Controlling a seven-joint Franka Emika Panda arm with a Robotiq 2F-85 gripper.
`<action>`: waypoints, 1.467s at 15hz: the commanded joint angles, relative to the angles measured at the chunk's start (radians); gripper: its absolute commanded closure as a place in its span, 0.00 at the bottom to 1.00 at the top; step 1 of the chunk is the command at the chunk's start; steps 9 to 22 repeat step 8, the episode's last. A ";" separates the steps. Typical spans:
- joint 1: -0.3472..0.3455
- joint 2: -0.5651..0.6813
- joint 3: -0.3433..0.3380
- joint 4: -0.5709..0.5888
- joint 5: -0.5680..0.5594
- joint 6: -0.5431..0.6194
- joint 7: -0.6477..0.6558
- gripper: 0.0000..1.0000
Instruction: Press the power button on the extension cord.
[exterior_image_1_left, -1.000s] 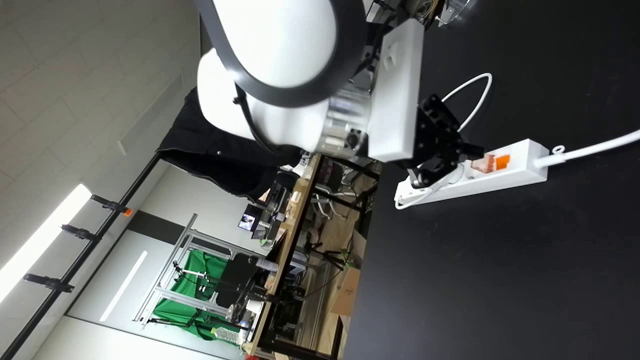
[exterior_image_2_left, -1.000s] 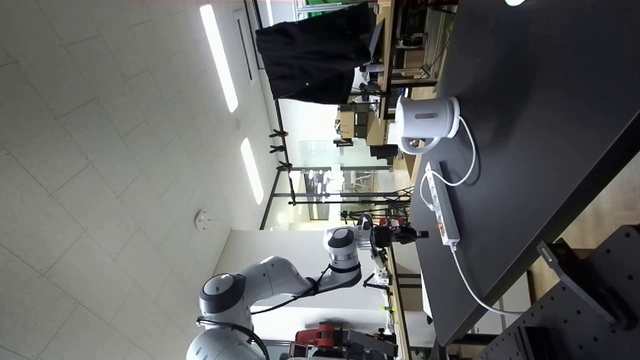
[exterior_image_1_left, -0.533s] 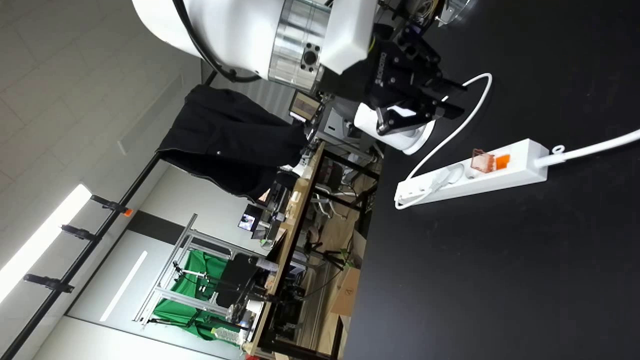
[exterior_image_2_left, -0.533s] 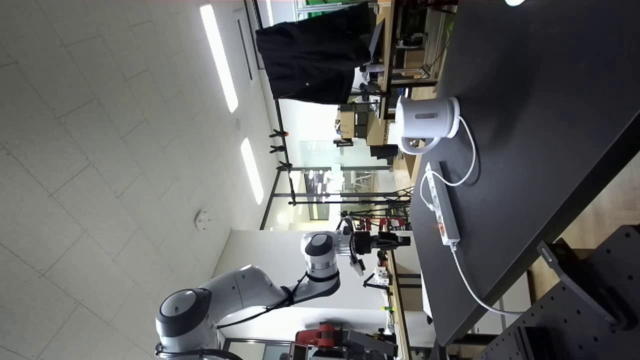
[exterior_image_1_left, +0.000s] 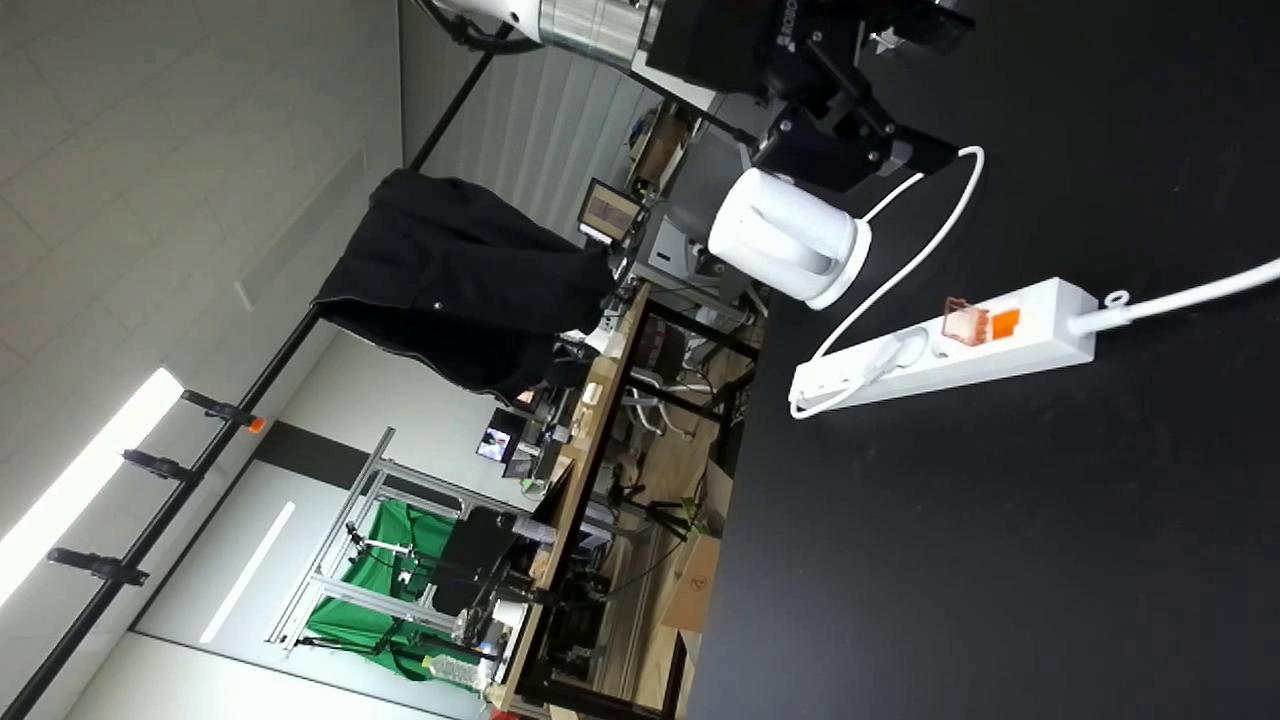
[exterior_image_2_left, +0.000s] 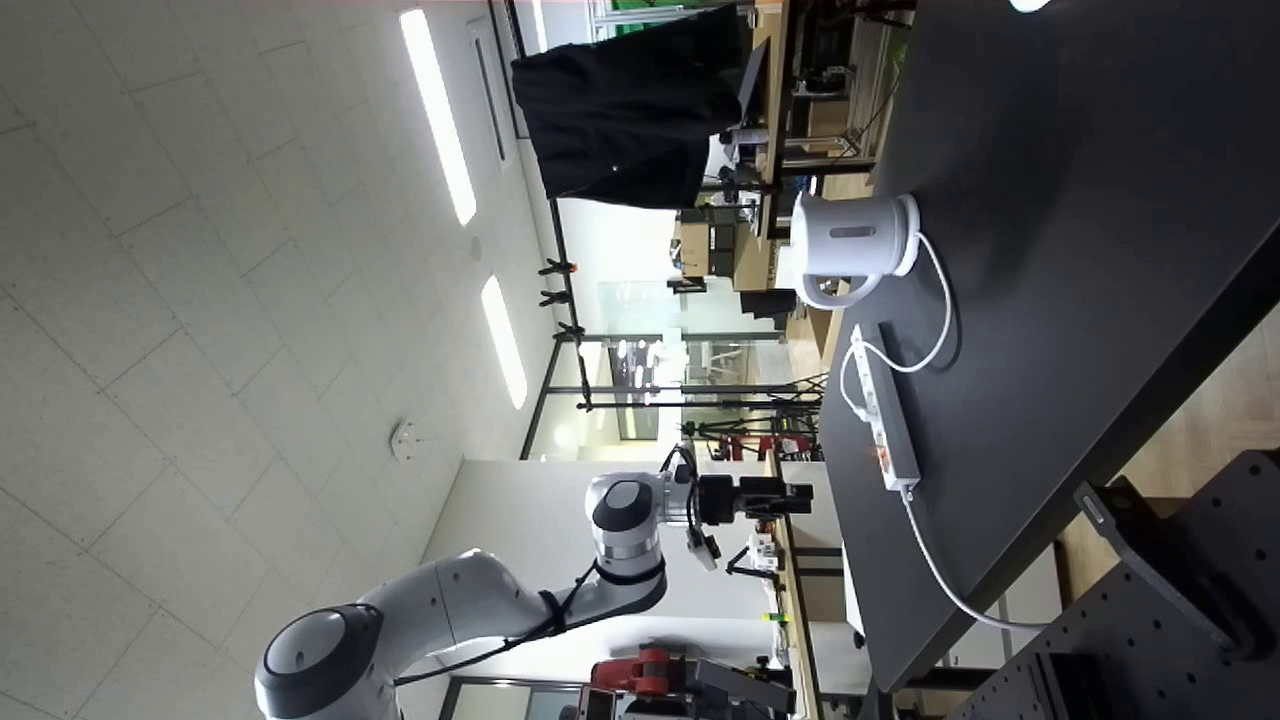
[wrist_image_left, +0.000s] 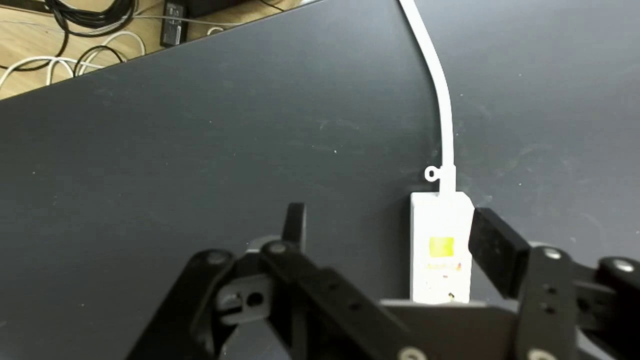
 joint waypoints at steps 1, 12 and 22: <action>-0.041 -0.076 0.032 -0.072 0.023 0.016 -0.018 0.00; -0.061 -0.048 0.052 -0.058 0.034 0.009 -0.027 0.00; -0.061 -0.048 0.052 -0.058 0.034 0.009 -0.027 0.00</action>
